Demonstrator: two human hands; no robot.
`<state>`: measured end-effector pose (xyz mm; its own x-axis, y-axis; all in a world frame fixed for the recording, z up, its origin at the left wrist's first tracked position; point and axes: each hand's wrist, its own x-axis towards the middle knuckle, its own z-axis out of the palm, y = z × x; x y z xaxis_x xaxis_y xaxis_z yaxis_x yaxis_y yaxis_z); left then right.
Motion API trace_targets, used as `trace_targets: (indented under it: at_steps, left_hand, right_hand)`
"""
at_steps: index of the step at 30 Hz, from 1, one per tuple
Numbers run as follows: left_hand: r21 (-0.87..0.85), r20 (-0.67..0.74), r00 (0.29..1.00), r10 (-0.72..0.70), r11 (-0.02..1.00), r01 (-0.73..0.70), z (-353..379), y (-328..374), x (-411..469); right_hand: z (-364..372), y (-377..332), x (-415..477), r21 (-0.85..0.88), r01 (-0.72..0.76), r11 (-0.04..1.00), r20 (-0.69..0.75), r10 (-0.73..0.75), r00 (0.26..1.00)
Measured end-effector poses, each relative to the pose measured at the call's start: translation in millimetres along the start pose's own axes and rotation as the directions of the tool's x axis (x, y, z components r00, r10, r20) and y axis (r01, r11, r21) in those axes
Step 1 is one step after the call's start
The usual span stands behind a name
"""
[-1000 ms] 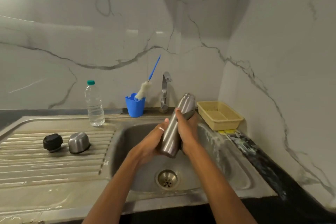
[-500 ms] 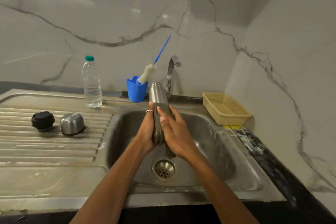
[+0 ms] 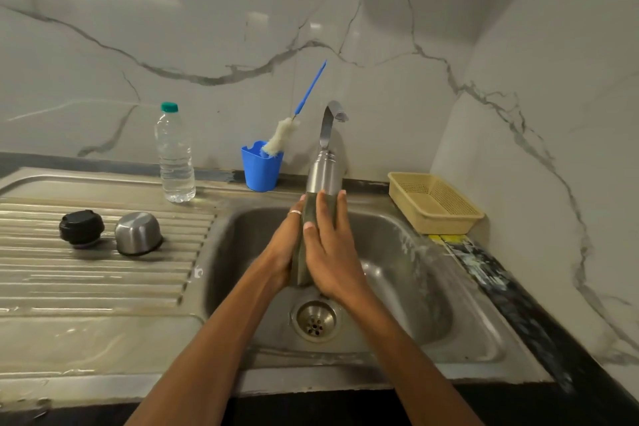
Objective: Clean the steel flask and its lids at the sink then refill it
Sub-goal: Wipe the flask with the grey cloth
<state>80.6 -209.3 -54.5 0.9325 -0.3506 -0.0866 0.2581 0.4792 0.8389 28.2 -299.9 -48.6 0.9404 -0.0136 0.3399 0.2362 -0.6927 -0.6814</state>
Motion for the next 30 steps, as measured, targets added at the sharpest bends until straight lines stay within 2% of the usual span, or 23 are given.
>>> trace_targets:
  at_steps: [3, 5, 7, 8, 9, 10, 11, 14, 17, 19, 21, 23, 25, 27, 30]
  left_hand:
    - [-0.01, 0.035, 0.999, -0.032, 0.999, 0.032, 8, -4, -7]
    - [0.021, 0.039, 0.998, -0.048, 0.999, 0.047, 13, -3, -11]
    - [0.022, 0.025, 0.999, -0.043, 0.999, 0.043, 16, 0, -13]
    - [0.011, 0.009, 0.999, -0.05, 0.999, 0.05, 16, 0, -13]
    - [0.0, -0.007, 0.999, -0.054, 0.999, 0.054, 16, 1, -13]
    - [0.0, -0.026, 0.998, -0.057, 0.998, 0.057, 14, 2, -12]
    - [0.0, -0.034, 0.997, -0.067, 0.998, 0.067, 13, 3, -12]
    - [0.038, -0.026, 0.997, -0.067, 0.997, 0.067, 4, 4, -9]
    - [0.106, 0.01, 0.997, -0.07, 0.992, 0.068, 5, 2, -14]
    - [0.17, 0.009, 0.997, -0.071, 0.983, 0.068, 8, 1, -17]
    - [0.232, -0.006, 0.998, -0.07, 0.97, 0.07, 13, -1, -19]
    - [0.185, -0.003, 0.997, -0.08, 0.98, 0.079, 16, -1, -18]
    - [0.076, 0.007, 0.998, -0.064, 0.995, 0.064, 18, 0, -16]
    - [0.021, 0.004, 0.999, -0.052, 0.998, 0.052, 15, 2, -14]
    - [0.074, 0.003, 1.0, -0.016, 0.997, 0.016, 8, 3, -14]
  right_hand:
    - [-19, -7, 35, -0.077, -0.008, 0.997, -0.055, 0.004, 0.998]
    - [-32, -13, 65, -0.035, -0.05, 0.998, -0.094, 0.047, 0.994]
    - [-41, -11, 84, 0.243, -0.158, 0.957, -0.108, 0.188, 0.976]
    - [-42, -10, 85, 0.411, -0.206, 0.888, -0.083, 0.262, 0.962]
    - [-40, -8, 80, 0.505, -0.238, 0.829, -0.062, 0.31, 0.949]
    - [-35, -8, 68, 0.504, -0.244, 0.828, -0.073, 0.323, 0.944]
    - [-26, -8, 53, 0.437, -0.224, 0.871, -0.098, 0.294, 0.951]
    - [-4, -11, 10, 0.141, -0.153, 0.978, -0.121, 0.17, 0.978]
    - [-5, -9, 11, -0.076, -0.1, 0.992, -0.131, 0.089, 0.987]
    - [-16, -6, 38, -0.18, -0.112, 0.977, -0.13, 0.089, 0.987]
    - [-31, -1, 67, -0.12, -0.167, 0.979, -0.153, 0.148, 0.977]
    - [-42, 3, 85, 0.142, -0.224, 0.964, -0.156, 0.245, 0.957]
    - [-44, 1, 75, 0.374, -0.241, 0.896, -0.138, 0.311, 0.94]
    - [-29, -6, 42, 0.37, -0.192, 0.909, -0.128, 0.255, 0.958]
    - [-5, -5, -2, 0.236, -0.096, 0.967, -0.102, 0.123, 0.987]
